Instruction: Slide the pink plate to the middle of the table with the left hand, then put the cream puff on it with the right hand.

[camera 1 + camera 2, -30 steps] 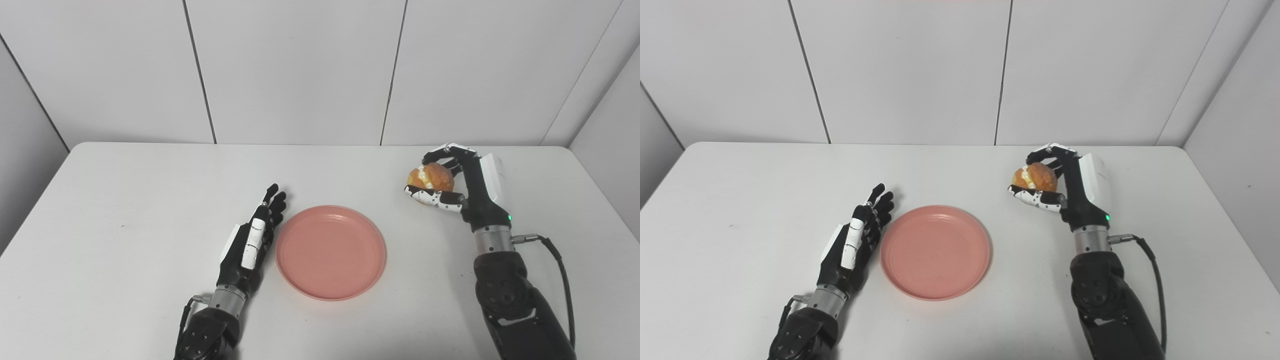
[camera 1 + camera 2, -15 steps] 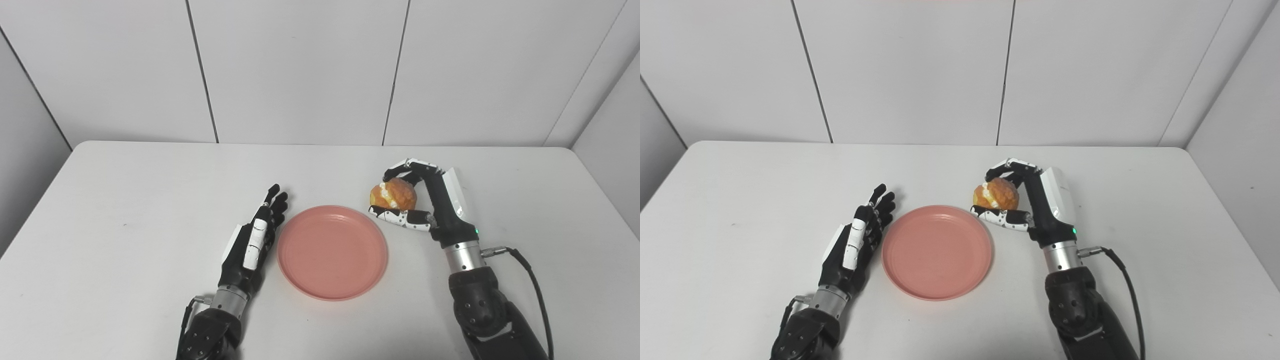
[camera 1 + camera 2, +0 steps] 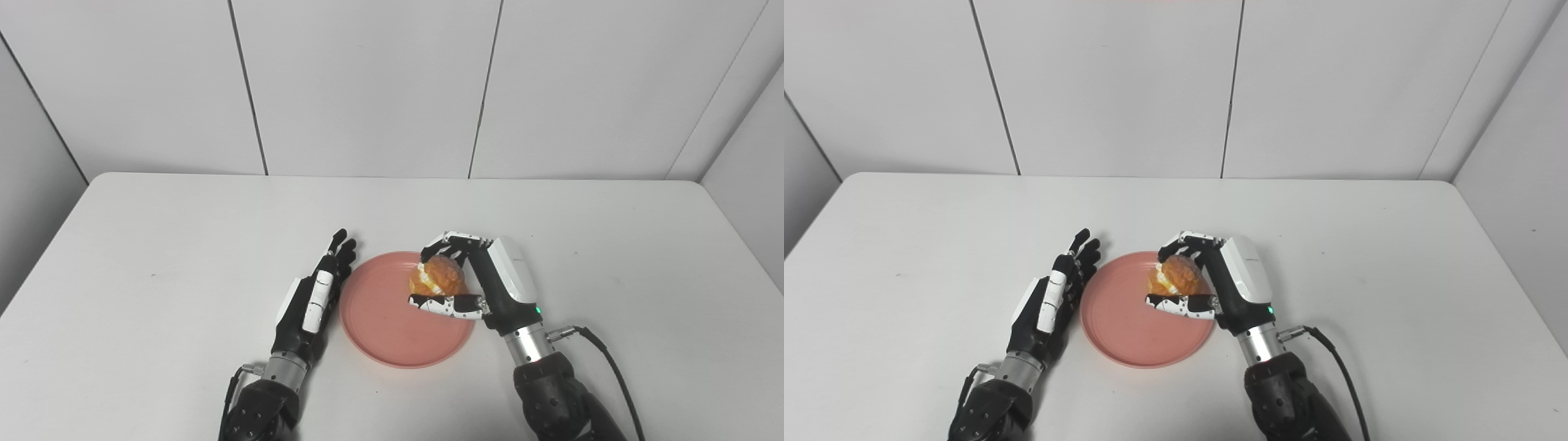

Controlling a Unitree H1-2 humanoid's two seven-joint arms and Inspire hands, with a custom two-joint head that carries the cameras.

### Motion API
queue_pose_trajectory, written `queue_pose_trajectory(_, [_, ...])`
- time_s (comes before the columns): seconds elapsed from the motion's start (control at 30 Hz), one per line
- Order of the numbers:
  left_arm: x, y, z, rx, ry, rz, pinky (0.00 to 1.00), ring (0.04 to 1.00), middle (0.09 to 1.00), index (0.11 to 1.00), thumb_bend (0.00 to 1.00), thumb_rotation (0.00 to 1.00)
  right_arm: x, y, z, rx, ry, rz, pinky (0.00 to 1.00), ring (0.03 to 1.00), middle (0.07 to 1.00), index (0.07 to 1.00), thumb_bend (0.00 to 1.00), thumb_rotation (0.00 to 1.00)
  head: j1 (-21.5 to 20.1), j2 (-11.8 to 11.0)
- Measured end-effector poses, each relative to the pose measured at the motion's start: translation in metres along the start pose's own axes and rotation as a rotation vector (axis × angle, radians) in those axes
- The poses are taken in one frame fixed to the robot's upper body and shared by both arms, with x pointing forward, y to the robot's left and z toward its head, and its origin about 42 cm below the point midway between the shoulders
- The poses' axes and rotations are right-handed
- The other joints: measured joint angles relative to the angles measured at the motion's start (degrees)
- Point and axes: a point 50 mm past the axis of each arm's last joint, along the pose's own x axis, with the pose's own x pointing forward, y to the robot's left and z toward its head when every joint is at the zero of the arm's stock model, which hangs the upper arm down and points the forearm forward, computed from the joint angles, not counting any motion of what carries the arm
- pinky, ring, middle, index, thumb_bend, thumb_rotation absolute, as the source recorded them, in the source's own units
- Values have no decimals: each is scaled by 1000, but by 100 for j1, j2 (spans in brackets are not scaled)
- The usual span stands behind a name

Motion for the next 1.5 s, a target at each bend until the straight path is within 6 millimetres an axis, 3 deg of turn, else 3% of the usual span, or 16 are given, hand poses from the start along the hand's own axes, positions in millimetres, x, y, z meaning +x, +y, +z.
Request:
queue_pose_trajectory(0.17, [0,0,1,0,-3,-1,1000,979,970,972,714,1000,-1,9,3,10,-10,47,470,481,524,440,509,0,-18,9])
queue_pose_trajectory(0.33, [0,0,1,-4,1,-1,1000,978,969,971,708,1000,-10,25,-7,12,11,116,497,485,520,443,509,0,-26,26])
queue_pose_trajectory(0.9, [-1,-1,1,-5,1,-1,1000,980,970,974,704,1000,-7,26,-9,-133,-47,177,524,451,544,491,505,0,-9,44])
queue_pose_trajectory(0.97, [-1,-1,1,-4,1,-1,1000,981,972,975,700,1000,-8,25,-10,-148,-50,173,554,466,700,495,495,0,-9,53])
queue_pose_trajectory(1.0, [-1,-1,1,-5,1,-1,1000,981,973,979,691,1000,-8,24,-10,-162,-56,165,587,626,757,497,492,68,-9,53])
queue_pose_trajectory(1.03, [-1,-1,1,-4,0,-2,1000,981,973,980,687,1000,-8,23,-10,-171,-63,161,607,696,784,499,490,97,-9,53])
queue_pose_trajectory(1.2, [-1,-1,1,-3,1,-2,999,980,973,981,688,1000,-9,20,-10,-212,-113,128,715,801,843,499,489,124,-9,62])
queue_pose_trajectory(1.23, [-1,-1,1,-3,1,-2,1000,981,974,983,688,1000,-9,20,-9,-218,-125,128,745,824,859,682,444,50,-9,62])
queue_pose_trajectory(1.3, [-1,-1,0,-3,1,-3,1000,980,974,982,696,1000,-8,19,-8,-221,-141,124,785,845,875,798,416,30,-9,62])
queue_pose_trajectory(1.43, [-1,-1,1,-3,0,-3,992,974,968,974,702,1000,-7,19,-7,-214,-156,123,870,882,902,862,375,168,-9,62])
queue_pose_trajectory(1.5, [-1,-1,1,-4,1,-3,991,973,966,972,704,1000,-8,18,-7,-216,-161,130,891,892,908,867,367,191,-9,62])
